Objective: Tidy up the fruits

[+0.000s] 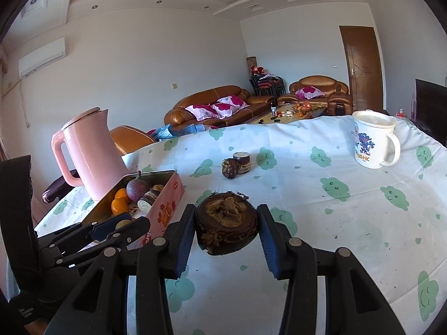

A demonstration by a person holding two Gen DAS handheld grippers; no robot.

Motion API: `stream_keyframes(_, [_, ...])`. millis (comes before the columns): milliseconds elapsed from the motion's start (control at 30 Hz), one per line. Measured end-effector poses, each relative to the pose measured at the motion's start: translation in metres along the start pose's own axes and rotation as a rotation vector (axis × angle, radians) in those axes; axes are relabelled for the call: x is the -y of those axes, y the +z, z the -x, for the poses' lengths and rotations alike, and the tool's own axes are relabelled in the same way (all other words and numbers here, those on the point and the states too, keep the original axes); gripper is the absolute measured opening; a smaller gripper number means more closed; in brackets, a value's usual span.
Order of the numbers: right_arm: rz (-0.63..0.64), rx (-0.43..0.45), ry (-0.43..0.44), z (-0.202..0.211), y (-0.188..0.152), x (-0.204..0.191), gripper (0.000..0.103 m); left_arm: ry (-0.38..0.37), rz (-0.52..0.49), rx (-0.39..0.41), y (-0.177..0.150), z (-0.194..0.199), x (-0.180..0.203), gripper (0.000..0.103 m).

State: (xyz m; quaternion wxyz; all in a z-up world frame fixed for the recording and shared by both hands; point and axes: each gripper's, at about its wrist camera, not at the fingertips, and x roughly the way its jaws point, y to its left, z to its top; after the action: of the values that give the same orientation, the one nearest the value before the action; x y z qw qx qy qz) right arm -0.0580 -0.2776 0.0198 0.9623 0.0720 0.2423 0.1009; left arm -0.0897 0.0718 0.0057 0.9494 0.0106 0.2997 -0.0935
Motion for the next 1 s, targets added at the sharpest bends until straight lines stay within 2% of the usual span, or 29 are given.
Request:
stream_keyframes(300, [0.053,0.008,0.033,0.002,0.004,-0.029,0.046,0.017,0.016,0.027,0.003,0.013,-0.016,0.029])
stream_keyframes(1000, [0.097,0.023,0.075,0.012,-0.001,-0.064,0.046,0.018,0.062,0.035,-0.008,0.03,-0.045,0.029])
